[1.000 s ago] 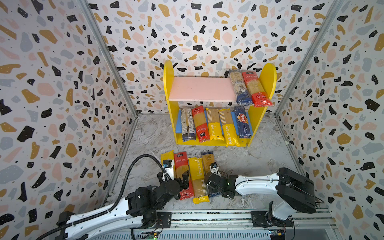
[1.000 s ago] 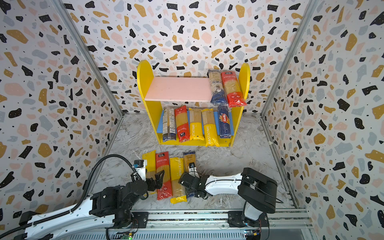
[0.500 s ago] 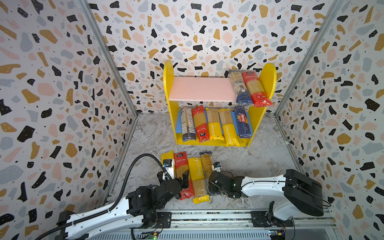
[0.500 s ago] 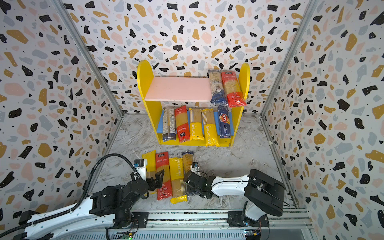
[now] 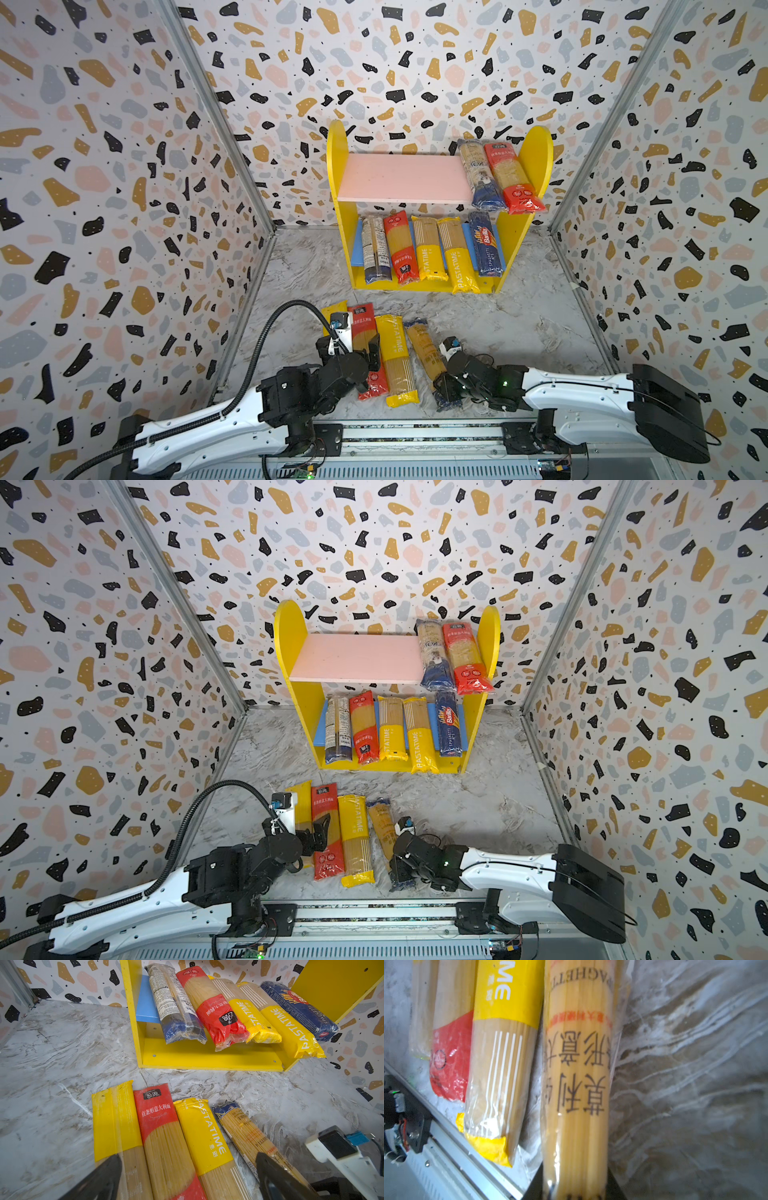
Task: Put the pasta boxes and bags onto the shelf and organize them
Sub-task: 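Lower the right gripper onto the Molto Pasta bag and close it, then lift the Molto Pasta bag upright with the right gripper up to the shelf top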
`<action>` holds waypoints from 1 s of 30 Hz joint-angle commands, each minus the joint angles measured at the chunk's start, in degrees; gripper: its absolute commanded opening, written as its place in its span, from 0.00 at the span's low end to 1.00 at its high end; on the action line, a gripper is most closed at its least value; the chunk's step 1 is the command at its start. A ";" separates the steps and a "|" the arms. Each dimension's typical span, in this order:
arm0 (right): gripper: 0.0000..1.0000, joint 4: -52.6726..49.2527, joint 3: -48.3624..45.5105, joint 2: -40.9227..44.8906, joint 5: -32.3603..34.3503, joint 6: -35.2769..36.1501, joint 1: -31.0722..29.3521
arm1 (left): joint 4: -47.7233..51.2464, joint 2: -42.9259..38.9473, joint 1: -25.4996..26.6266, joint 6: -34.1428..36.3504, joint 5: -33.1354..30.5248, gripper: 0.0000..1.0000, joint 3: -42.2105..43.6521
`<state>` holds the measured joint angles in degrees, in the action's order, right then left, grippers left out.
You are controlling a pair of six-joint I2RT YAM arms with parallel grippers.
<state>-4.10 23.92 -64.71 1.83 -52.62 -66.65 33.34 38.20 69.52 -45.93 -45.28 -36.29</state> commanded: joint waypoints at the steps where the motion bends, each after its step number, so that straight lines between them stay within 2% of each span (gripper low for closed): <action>1: 0.11 4.84 -1.31 6.71 -3.38 1.16 0.94 | -1.39 0.52 0.21 1.01 -1.13 1.00 -1.98; 7: 0.11 4.36 -2.70 15.14 -6.42 1.45 2.53 | -1.00 2.04 0.19 1.19 -1.74 1.00 -3.80; 19: 0.10 -5.77 5.33 21.70 -6.62 5.02 2.58 | 2.95 3.65 0.23 2.89 -4.60 0.99 -9.93; 30: 0.10 -15.39 21.55 21.75 -4.16 12.34 2.58 | 8.48 4.56 0.21 5.24 -9.25 1.00 -18.42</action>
<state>-23.29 38.09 -44.29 -4.32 -45.19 -64.18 39.79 42.68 69.52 -42.19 -51.70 -52.66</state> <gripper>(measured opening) 0.279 0.995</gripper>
